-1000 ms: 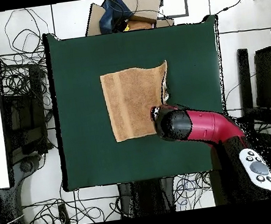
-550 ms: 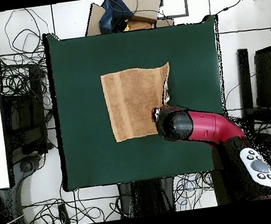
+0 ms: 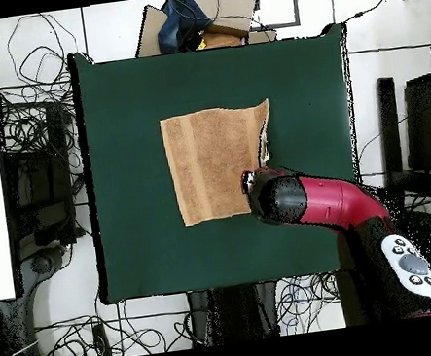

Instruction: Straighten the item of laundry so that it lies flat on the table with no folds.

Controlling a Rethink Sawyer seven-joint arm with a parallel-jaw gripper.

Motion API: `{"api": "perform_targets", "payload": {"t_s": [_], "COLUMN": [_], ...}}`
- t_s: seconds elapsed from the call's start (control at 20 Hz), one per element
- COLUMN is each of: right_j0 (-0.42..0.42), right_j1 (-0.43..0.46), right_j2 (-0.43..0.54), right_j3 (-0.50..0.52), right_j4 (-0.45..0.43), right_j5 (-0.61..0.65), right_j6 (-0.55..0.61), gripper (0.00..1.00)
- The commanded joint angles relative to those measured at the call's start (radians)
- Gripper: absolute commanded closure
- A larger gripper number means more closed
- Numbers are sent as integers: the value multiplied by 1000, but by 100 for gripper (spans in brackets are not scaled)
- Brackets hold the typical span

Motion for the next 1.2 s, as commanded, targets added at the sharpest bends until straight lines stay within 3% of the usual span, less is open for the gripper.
{"api": "perform_targets", "payload": {"t_s": [0.05, 0.75, 1.2], "right_j0": [-9, 45, 0], "right_j1": [42, 89, 85], "right_j2": [74, 4, 32], "right_j3": [29, -31, 1], "right_j4": [-23, -50, -41], "right_j5": [-80, -10, -33], "right_j6": [79, 71, 55], "gripper": [100, 100, 100]}}
